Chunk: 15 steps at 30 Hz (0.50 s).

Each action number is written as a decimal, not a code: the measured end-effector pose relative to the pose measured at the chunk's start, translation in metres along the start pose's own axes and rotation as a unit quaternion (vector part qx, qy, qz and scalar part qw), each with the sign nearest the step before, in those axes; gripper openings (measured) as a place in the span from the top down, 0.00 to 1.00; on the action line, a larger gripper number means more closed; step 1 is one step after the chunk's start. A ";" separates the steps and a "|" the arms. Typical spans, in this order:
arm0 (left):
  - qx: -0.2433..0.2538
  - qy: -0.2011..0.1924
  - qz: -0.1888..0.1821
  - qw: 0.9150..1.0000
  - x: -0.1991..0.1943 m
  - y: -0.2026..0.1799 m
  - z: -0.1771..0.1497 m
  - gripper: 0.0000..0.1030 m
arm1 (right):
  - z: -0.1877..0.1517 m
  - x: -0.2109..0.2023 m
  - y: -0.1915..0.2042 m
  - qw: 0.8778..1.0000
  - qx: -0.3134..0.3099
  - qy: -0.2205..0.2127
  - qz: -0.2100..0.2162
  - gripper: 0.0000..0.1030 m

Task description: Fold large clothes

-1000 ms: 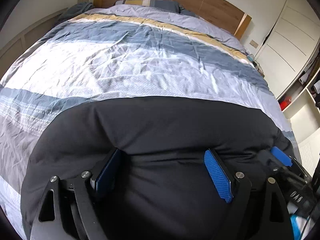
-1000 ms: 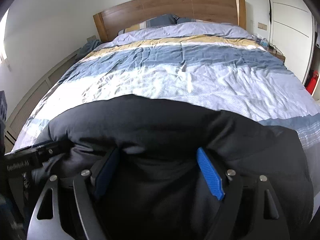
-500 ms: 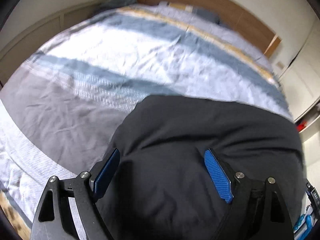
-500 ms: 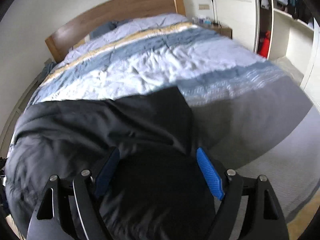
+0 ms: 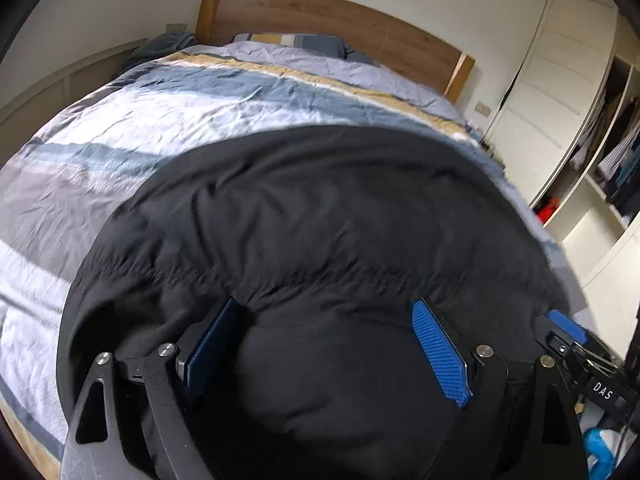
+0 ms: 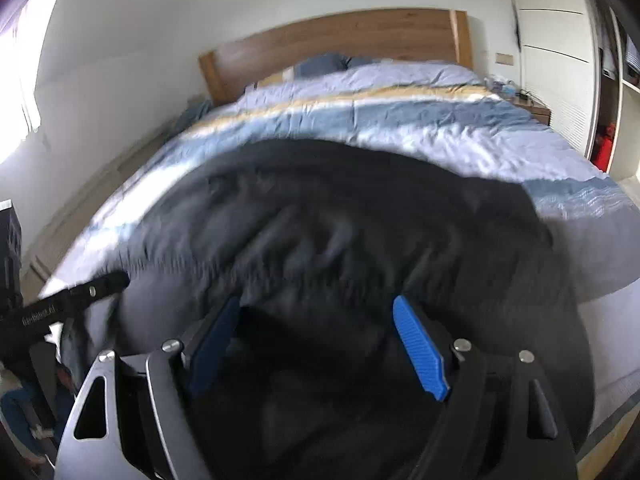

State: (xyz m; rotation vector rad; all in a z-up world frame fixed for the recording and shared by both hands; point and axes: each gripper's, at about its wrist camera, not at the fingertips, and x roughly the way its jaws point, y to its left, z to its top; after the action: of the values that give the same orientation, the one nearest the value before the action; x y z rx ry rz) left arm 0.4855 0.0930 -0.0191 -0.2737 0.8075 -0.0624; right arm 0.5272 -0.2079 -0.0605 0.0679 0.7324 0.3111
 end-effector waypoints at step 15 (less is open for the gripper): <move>-0.060 0.000 0.053 0.997 -0.070 0.059 -0.044 0.14 | -0.067 -0.085 -0.156 0.980 0.185 0.009 -0.079 0.23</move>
State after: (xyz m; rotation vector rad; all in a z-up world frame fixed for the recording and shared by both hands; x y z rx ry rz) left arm 0.4028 0.1520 -0.0142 -0.3436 0.8260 0.0850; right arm 0.4632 -0.3848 -0.0814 0.3573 0.8023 0.0196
